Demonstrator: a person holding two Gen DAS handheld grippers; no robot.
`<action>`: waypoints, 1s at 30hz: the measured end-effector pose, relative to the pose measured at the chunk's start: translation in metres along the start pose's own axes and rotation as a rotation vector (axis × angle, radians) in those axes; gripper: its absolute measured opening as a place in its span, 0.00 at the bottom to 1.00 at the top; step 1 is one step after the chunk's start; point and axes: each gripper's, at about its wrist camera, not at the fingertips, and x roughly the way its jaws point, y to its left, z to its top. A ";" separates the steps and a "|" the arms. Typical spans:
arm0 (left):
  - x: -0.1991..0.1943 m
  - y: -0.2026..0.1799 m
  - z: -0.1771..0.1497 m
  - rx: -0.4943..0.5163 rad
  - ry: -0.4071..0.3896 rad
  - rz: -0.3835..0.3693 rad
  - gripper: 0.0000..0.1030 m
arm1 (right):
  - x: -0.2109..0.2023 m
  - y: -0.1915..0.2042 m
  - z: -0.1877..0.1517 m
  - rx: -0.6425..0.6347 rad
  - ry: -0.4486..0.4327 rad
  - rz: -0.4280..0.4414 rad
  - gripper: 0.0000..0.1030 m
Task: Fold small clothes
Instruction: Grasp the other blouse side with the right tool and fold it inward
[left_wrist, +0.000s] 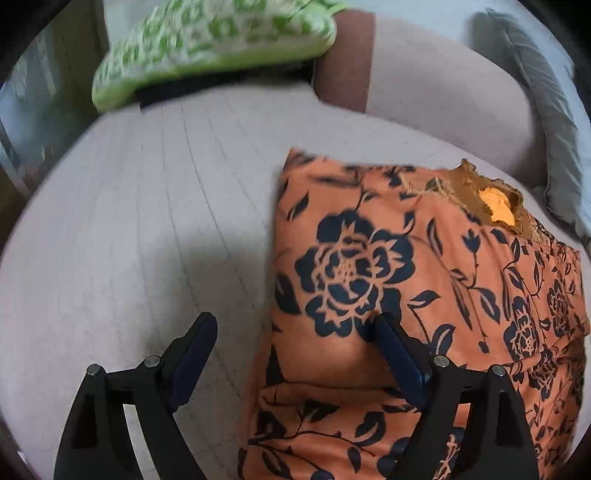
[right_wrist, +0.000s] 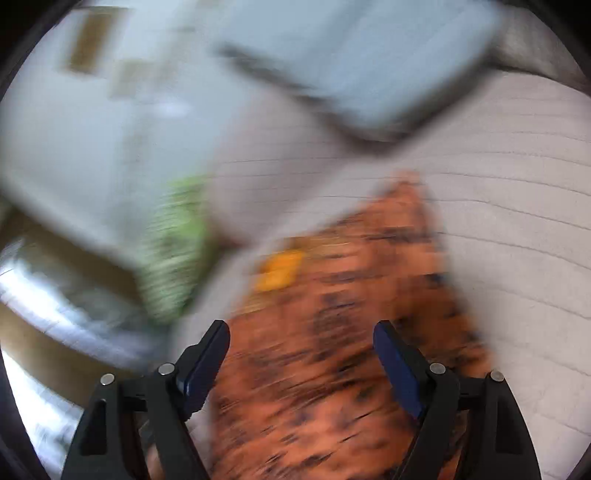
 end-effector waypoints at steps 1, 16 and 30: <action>0.003 0.001 0.000 -0.003 0.005 -0.007 0.85 | 0.009 -0.007 0.001 0.045 0.017 -0.025 0.81; -0.027 0.004 0.001 0.035 -0.183 -0.089 0.87 | 0.041 0.000 -0.015 -0.134 0.047 -0.352 0.13; 0.024 -0.005 0.006 0.091 0.010 -0.018 0.92 | 0.013 0.048 -0.011 -0.244 0.013 0.013 0.65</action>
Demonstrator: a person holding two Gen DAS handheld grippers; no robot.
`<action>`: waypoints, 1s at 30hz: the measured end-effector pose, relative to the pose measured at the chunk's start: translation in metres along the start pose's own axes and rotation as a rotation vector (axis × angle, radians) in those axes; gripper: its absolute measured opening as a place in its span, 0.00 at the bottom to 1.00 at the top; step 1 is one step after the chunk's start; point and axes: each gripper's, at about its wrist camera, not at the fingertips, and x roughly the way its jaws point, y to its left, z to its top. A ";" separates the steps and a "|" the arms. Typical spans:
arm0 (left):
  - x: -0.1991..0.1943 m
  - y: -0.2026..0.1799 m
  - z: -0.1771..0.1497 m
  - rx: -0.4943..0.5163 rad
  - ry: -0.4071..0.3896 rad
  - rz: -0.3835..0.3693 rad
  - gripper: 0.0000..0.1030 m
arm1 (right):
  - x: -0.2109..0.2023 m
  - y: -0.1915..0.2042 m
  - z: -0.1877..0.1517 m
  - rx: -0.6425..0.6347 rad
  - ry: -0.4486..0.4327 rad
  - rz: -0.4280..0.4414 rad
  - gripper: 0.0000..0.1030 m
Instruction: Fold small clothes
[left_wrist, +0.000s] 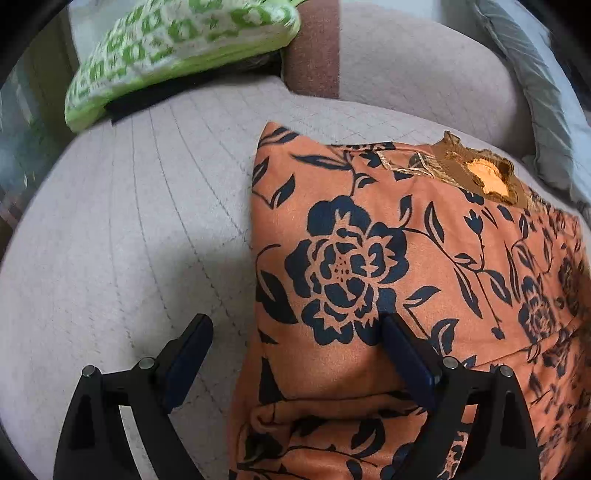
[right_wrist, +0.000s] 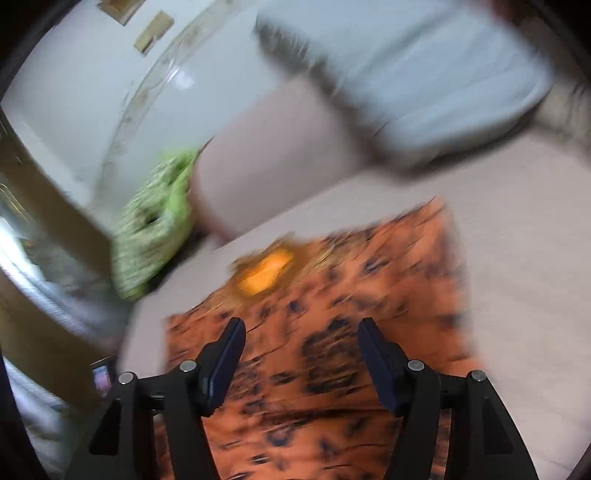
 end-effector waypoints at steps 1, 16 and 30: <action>0.002 0.003 0.001 -0.014 0.002 -0.011 0.95 | 0.020 -0.020 -0.003 0.058 0.065 -0.043 0.65; -0.216 0.066 -0.136 -0.125 -0.260 -0.066 0.96 | -0.208 0.021 -0.106 -0.160 -0.058 -0.100 0.79; -0.193 0.081 -0.268 -0.286 0.005 -0.110 0.96 | -0.221 -0.064 -0.226 0.006 0.113 -0.178 0.79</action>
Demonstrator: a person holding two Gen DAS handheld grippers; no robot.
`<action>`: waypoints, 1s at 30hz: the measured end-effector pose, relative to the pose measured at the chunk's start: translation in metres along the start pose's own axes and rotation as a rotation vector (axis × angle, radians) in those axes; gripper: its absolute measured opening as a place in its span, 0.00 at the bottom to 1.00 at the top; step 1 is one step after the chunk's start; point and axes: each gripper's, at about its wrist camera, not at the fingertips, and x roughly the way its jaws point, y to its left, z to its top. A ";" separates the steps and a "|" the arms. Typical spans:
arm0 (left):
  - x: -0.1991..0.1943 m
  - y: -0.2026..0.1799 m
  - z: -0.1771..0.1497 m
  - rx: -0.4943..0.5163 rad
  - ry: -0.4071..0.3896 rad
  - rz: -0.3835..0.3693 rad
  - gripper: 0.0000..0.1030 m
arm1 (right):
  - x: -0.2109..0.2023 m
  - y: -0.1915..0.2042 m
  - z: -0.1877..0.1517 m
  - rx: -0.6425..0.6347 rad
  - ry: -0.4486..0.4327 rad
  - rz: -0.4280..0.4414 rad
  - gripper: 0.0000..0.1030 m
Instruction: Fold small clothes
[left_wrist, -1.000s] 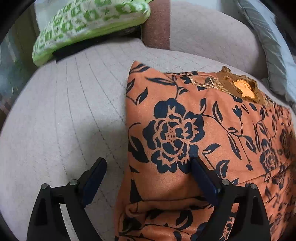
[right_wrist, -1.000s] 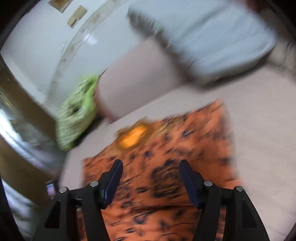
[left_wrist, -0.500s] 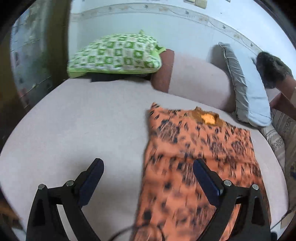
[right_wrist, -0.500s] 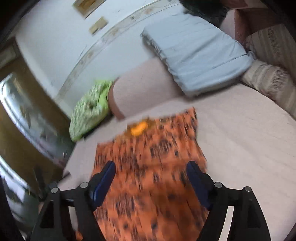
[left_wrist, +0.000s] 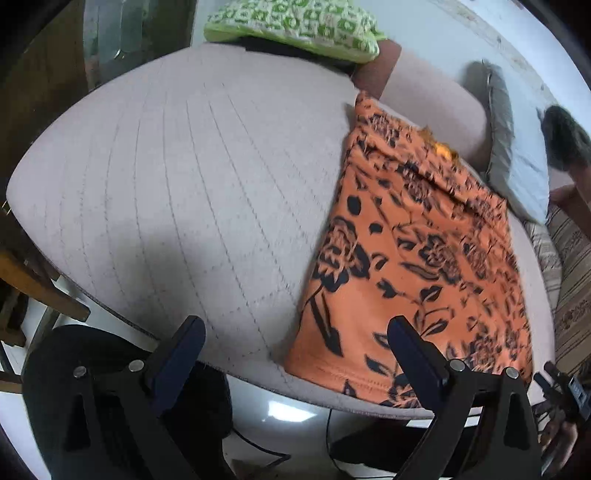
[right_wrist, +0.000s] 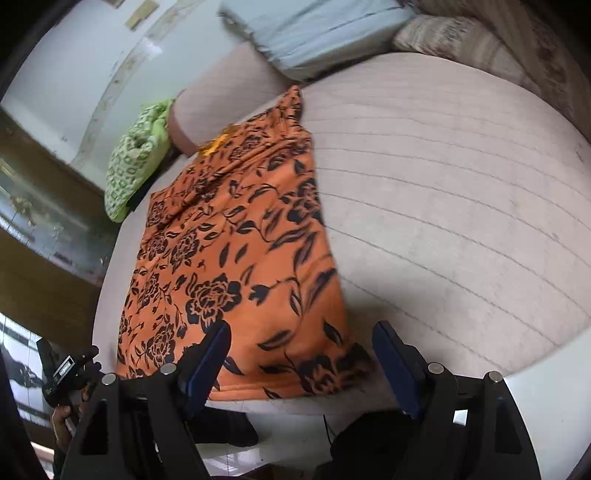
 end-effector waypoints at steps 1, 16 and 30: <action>0.004 0.001 0.001 -0.004 0.015 0.020 0.96 | 0.007 -0.001 0.000 0.003 0.014 0.000 0.79; 0.033 -0.006 0.000 0.039 0.068 0.018 0.21 | 0.041 0.003 -0.004 0.016 0.102 -0.002 0.74; 0.032 -0.022 0.002 0.104 0.039 -0.079 0.81 | 0.046 -0.010 -0.003 0.099 0.154 0.145 0.60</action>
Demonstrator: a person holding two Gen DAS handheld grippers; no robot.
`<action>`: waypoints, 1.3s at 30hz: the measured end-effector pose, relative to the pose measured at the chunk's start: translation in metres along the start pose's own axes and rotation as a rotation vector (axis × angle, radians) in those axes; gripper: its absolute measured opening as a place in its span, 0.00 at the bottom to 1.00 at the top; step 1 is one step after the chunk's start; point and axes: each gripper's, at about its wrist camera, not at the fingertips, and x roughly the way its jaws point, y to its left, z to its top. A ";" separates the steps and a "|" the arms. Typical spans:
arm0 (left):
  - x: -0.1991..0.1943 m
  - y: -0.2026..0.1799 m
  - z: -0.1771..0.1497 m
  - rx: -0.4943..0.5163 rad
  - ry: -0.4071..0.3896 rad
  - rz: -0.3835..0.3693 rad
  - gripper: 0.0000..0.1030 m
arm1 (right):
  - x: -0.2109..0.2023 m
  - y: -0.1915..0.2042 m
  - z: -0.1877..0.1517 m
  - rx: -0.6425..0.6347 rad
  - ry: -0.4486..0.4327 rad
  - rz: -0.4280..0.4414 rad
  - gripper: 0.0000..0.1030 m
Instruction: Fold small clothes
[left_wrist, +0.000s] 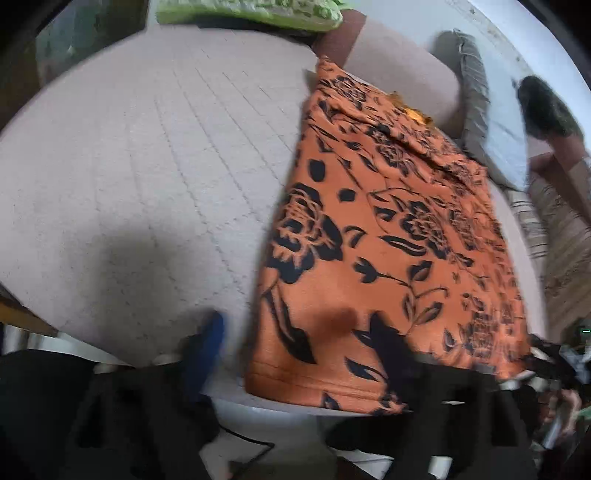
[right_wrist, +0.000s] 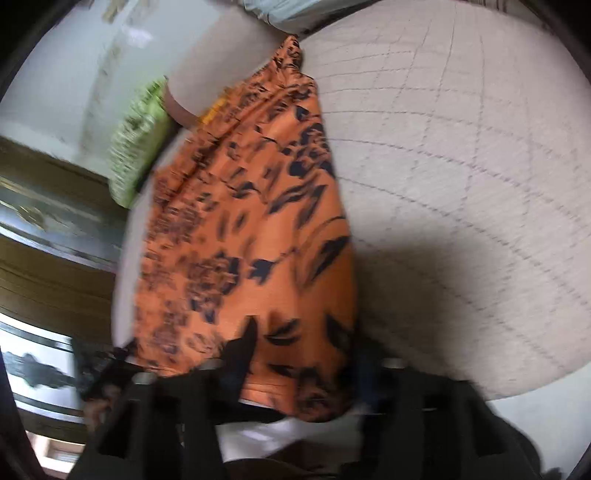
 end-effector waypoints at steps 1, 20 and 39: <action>-0.002 0.000 -0.001 0.017 -0.022 0.020 0.76 | -0.001 0.000 0.000 0.006 -0.005 0.007 0.60; 0.002 0.011 0.002 0.002 0.084 -0.020 0.04 | 0.006 0.002 -0.001 0.014 0.007 0.022 0.23; -0.053 0.022 0.089 -0.158 -0.057 -0.368 0.04 | -0.030 0.027 0.052 0.092 -0.163 0.473 0.13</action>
